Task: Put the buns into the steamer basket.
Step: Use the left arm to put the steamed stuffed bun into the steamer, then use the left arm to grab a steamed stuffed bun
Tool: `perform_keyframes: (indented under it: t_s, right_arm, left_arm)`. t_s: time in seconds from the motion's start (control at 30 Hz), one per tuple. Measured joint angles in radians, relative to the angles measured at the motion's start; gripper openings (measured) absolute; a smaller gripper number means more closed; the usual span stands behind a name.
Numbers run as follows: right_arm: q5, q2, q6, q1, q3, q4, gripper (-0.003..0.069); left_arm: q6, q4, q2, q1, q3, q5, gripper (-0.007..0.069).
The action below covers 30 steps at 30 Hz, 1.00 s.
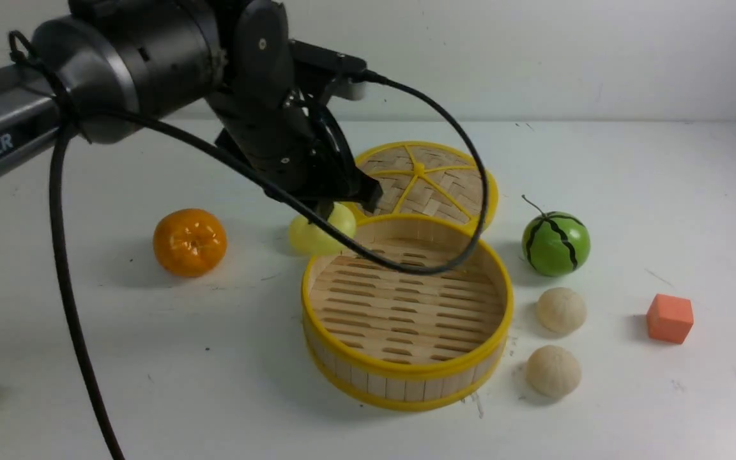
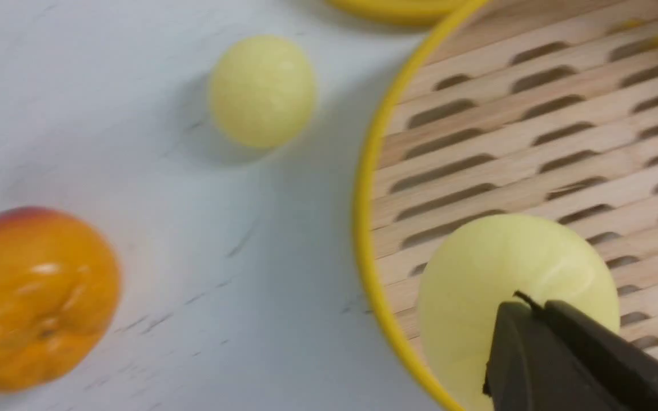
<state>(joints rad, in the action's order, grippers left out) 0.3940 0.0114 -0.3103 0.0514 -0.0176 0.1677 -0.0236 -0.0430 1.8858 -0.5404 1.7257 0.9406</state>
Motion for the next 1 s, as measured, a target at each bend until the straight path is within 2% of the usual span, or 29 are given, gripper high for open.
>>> perform_keyframes:
  t_s: [0.13,0.5,0.6,0.83,0.9,1.0]
  right_arm:
    - [0.000,0.000,0.000,0.000,0.000,0.000,0.0241]
    - [0.000,0.000,0.000,0.000,0.000,0.000,0.0241]
    - [0.000,0.000,0.000,0.000,0.000,0.000,0.0241]
    - [0.000,0.000,0.000,0.000,0.000,0.000,0.0241]
    - [0.000,0.000,0.000,0.000,0.000,0.000,0.0241]
    - [0.000,0.000,0.000,0.000,0.000,0.000,0.0241]
  left_arm:
    - [0.001,0.000,0.075,-0.034,0.006,-0.053,-0.0013]
    - [-0.003,-0.044,0.264,-0.027,0.118,-0.062,-0.0010]
    - [-0.004,-0.045,0.269,-0.027,0.138,-0.049,0.0046]
    - [-0.007,-0.046,0.269,-0.026,0.249,0.091,0.0309]
    - [-0.007,-0.059,0.268,-0.020,0.284,0.139,0.0335]
    - [-0.005,-0.051,0.266,0.019,0.338,0.176,0.0291]
